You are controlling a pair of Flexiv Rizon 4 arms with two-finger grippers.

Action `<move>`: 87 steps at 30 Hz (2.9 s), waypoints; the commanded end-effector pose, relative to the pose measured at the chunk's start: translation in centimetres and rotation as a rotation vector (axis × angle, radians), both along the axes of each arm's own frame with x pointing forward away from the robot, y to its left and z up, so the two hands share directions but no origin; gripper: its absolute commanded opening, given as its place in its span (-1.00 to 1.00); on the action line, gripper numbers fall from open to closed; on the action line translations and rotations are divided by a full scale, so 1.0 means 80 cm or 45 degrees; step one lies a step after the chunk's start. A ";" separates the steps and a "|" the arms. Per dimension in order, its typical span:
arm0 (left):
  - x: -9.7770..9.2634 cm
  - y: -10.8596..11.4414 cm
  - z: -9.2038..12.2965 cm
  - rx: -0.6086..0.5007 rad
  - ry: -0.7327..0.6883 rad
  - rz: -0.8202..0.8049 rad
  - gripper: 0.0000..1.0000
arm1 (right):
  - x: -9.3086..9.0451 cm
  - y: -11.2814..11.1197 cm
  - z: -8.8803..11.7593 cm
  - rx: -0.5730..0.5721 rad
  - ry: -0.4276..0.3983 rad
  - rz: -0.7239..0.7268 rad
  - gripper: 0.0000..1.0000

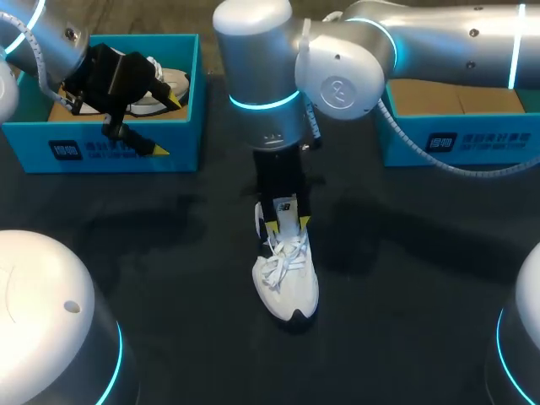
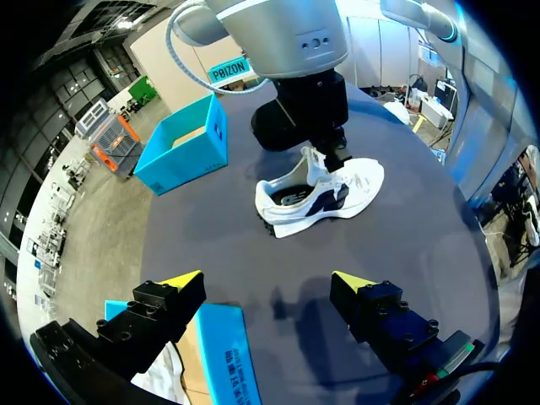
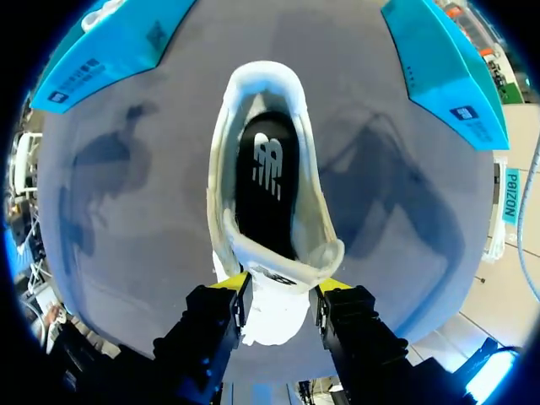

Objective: Take the shoe out of the shoebox, open the shoe tongue, remove and reinsert the insole, then place the shoe into the shoebox

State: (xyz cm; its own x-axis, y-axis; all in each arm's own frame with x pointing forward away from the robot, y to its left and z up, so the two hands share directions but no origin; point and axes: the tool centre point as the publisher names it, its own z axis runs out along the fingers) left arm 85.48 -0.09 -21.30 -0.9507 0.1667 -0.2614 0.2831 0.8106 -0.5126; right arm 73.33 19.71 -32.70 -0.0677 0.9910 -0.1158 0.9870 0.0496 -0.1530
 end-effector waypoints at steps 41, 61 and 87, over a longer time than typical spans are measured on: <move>-0.001 0.000 0.001 0.005 0.000 0.000 1.00 | 0.032 -0.010 0.032 0.071 -0.156 0.138 -0.42; -0.001 0.000 0.001 0.005 0.000 0.000 1.00 | 0.057 -0.022 0.043 0.172 -0.369 0.573 -0.19; -0.001 0.000 0.001 0.005 0.000 0.000 1.00 | 0.104 0.011 0.083 0.155 -0.404 1.641 1.00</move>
State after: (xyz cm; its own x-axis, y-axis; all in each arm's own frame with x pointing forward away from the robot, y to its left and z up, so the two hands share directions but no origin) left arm 85.48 -0.09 -21.30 -0.9507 0.1667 -0.2614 0.2831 0.8106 -0.5126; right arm 81.79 20.96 -25.90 -0.8843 0.4277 -0.1871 0.4041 0.9020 0.1518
